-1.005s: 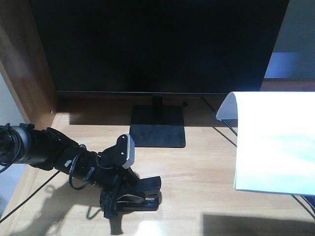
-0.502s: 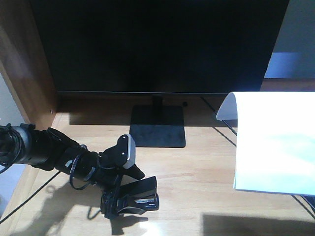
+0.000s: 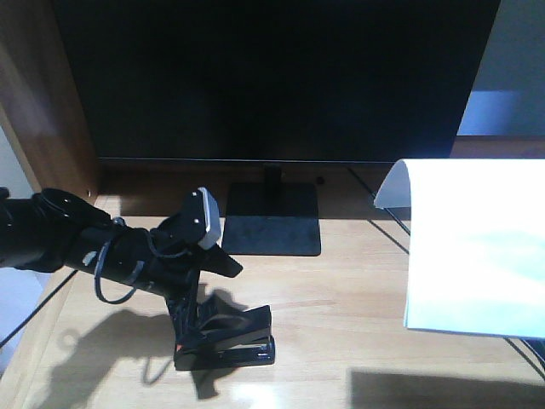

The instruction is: Grab stapler and paper to desk for stapling

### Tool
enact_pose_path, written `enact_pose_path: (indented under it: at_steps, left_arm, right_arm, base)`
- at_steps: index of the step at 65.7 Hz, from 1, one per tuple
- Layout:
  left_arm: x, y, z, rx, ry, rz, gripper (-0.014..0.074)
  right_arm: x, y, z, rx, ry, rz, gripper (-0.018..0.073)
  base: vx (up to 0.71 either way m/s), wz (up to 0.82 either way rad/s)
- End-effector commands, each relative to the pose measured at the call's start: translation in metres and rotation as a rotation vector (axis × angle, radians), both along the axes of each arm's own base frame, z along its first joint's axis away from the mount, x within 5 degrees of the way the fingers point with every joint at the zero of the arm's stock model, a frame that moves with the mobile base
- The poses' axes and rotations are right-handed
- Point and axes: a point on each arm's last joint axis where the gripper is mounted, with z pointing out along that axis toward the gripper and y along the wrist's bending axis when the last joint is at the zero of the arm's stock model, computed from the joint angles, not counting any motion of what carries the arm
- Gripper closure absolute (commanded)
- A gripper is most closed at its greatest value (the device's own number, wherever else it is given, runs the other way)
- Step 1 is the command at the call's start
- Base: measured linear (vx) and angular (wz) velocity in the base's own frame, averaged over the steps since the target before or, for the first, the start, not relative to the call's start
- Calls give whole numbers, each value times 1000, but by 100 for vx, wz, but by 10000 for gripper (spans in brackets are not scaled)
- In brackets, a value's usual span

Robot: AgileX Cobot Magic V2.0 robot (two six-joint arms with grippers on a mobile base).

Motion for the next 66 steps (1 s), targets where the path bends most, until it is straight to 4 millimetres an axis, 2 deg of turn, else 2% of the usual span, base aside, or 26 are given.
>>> enact_pose_path:
  at_steps: [1, 11, 31, 44, 66]
  left_arm:
    - [-3, -1, 36, -86, -43, 24, 149]
    - [-6, 0, 44, -95, -67, 21, 288]
    - [-8, 0, 45, -101, -57, -3, 596]
    - [-5, 0, 40, -88, -56, 11, 604]
    - [0, -10, 6, -37, 23, -2, 603]
  right_arm:
    - [-4, 0, 10, 5, -58, 1, 562]
    - [-4, 0, 10, 5, -58, 1, 562]
    - [-4, 0, 10, 5, -58, 1, 562]
    - [-3, 0, 10, 5, -53, 0, 562]
    - [-4, 0, 10, 5, -57, 1, 562]
  base:
    - [0, 0]
    - [0, 0]
    - [0, 0]
    - [0, 0]
    - [0, 0]
